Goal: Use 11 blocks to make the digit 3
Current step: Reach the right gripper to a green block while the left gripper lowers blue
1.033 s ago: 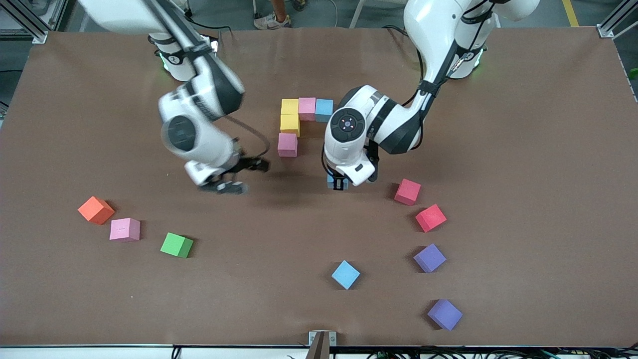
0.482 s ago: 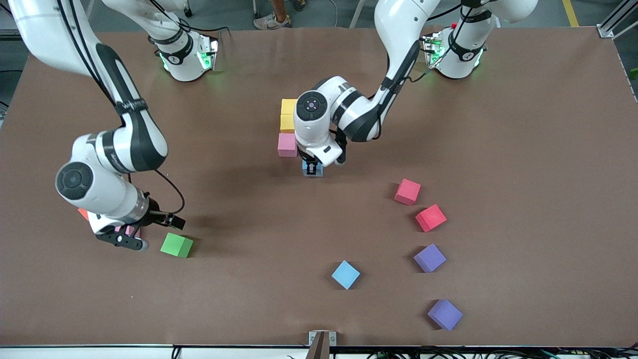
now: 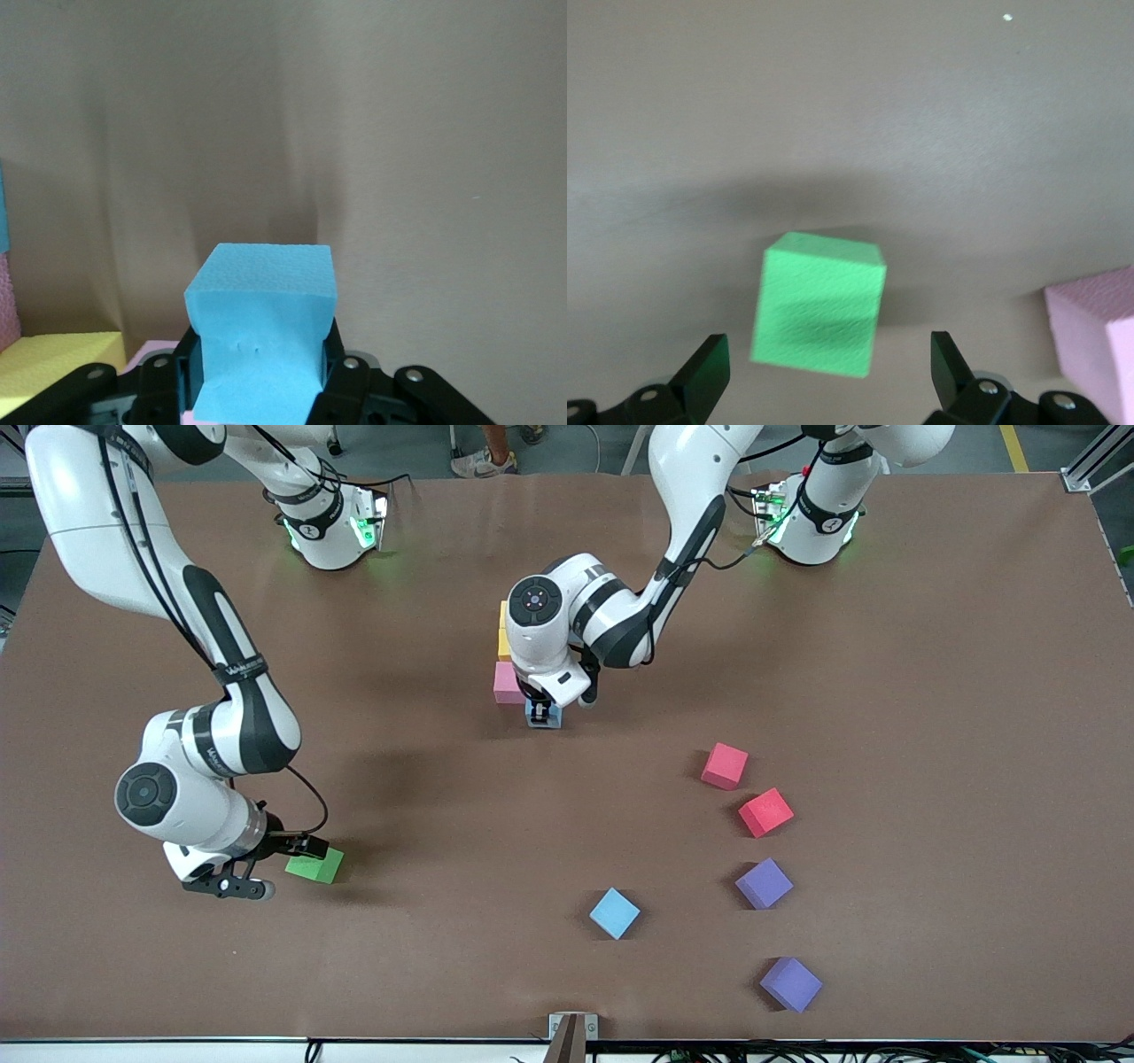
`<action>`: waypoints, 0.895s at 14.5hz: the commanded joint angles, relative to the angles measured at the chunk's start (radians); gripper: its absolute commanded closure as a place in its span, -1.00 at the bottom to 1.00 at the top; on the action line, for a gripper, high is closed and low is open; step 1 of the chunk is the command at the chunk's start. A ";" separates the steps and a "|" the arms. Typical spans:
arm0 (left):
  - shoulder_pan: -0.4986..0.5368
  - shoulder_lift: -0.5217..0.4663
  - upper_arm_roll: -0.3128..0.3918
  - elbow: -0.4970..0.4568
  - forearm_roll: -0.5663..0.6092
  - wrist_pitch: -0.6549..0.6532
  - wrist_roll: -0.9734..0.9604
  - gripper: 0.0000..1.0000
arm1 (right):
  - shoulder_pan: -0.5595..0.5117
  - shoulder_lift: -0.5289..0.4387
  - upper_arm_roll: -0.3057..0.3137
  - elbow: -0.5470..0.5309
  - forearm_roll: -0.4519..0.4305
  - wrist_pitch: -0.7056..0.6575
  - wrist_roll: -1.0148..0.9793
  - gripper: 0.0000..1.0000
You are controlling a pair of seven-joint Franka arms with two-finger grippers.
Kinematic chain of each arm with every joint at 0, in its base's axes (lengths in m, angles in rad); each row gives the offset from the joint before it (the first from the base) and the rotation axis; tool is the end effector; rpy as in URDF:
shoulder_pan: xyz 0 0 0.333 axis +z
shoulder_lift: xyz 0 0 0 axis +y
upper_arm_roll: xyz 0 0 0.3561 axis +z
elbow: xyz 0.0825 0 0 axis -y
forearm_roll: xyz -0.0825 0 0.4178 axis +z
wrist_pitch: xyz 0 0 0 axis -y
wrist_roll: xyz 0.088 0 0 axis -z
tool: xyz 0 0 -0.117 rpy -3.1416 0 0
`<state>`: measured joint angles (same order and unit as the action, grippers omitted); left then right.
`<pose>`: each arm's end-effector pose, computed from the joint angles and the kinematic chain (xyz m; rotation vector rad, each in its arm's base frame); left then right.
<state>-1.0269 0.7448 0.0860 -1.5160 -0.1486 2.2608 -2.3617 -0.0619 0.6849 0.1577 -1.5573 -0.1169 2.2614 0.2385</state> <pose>0.4378 -0.6276 0.2212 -2.3053 -2.1315 0.0889 0.7568 0.0502 0.2508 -3.1243 0.1656 -0.0427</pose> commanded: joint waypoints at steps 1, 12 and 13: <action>-0.024 -0.008 0.011 -0.033 -0.017 0.016 -0.011 0.68 | -0.012 0.027 0.008 0.031 -0.015 -0.014 -0.024 -1.00; -0.025 -0.013 -0.032 -0.067 -0.026 0.006 -0.045 0.69 | 0.014 0.087 0.009 0.101 -0.004 -0.014 0.092 -1.00; -0.027 -0.015 -0.034 -0.069 -0.026 0.006 -0.045 0.69 | 0.020 0.090 0.009 0.109 -0.004 -0.016 0.119 -1.00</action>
<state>-1.0460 0.7469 0.0582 -1.5475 -0.1506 2.2623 -2.3995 -0.0530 0.7388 0.1623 -1.4959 -0.1163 2.2592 0.2936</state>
